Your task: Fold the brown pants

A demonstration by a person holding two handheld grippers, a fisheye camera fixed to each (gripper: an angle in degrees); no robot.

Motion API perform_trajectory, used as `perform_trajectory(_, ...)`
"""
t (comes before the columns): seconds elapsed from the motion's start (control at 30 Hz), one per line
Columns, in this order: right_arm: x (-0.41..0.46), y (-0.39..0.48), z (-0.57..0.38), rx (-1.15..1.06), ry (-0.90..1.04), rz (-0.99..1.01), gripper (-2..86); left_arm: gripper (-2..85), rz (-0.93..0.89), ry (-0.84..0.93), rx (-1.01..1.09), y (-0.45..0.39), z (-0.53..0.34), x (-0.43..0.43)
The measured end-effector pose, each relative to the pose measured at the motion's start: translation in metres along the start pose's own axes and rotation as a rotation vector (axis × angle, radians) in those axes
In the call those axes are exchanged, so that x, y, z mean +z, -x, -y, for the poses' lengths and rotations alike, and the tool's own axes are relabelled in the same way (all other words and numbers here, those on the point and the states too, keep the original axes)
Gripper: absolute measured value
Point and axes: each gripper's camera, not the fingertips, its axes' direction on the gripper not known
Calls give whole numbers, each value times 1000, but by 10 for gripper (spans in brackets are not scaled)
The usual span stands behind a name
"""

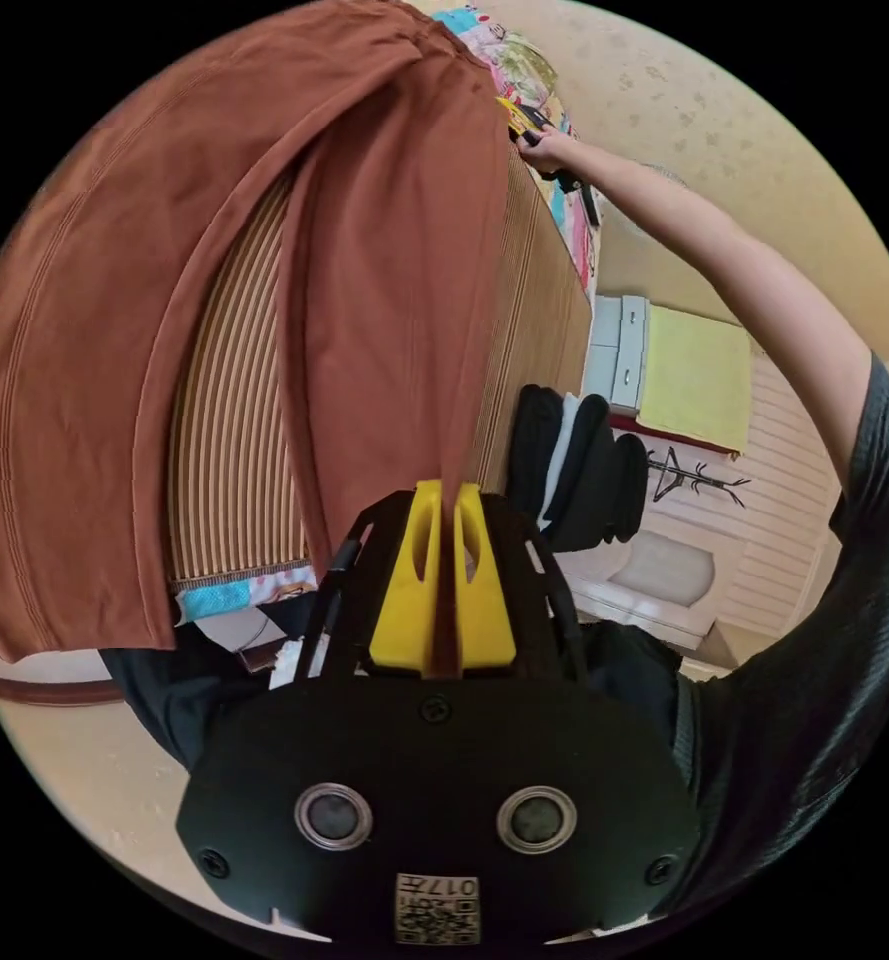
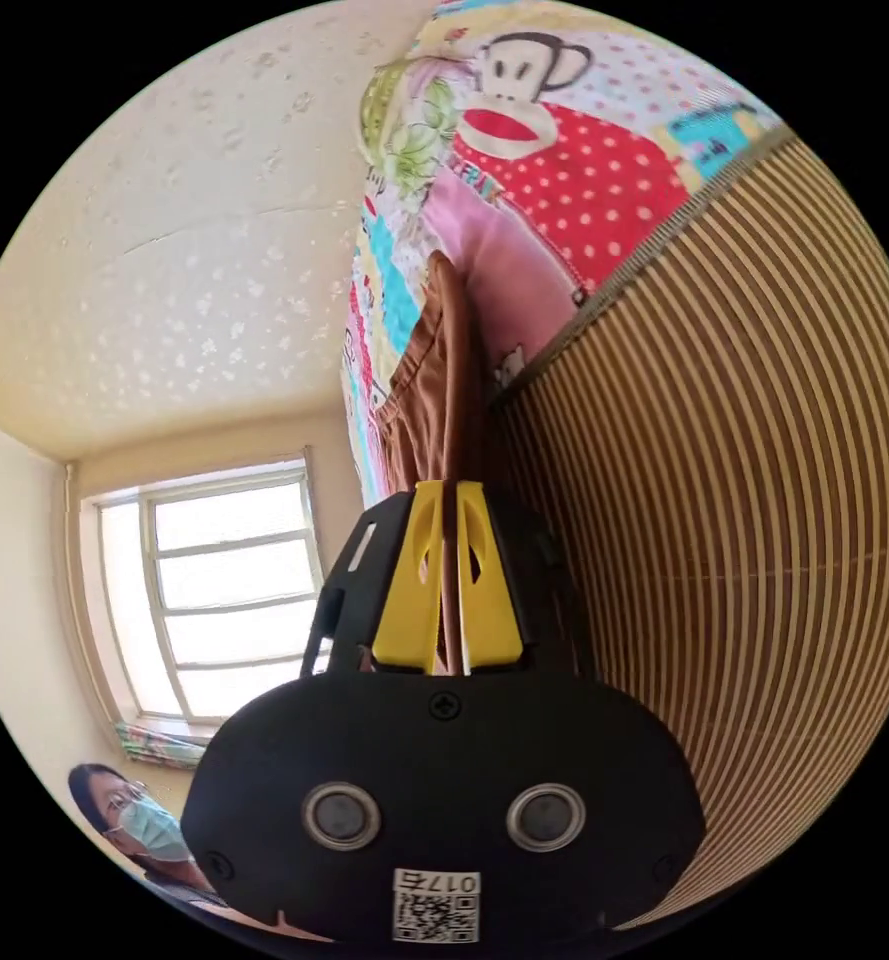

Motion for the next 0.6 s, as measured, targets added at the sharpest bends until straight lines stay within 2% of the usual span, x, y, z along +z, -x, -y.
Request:
perform_trajectory(0.1,28,94,-15,-254,57,-222,28,-1,-101,-61,24,11,-16,-25)
perform_trajectory(0.17,72,188,-44,-542,101,-438,25,-2,-74,-94,58,13,-28,-46)
perform_trajectory(0.23,117,239,-65,-680,145,-477,24,-2,-28,-143,67,18,-42,-72)
perform_trajectory(0.33,205,279,-77,-733,235,-433,25,-2,-12,-221,51,32,-59,-114)
perform_trajectory(0.43,276,267,-79,-706,328,-353,27,-2,71,-287,10,56,-65,-152)
perform_trajectory(0.5,289,246,-86,-630,326,-265,29,-1,231,-311,-65,81,-65,-176)
perform_trajectory(0.6,293,202,-124,-610,401,-121,39,-1,326,-268,-155,116,-56,-187)
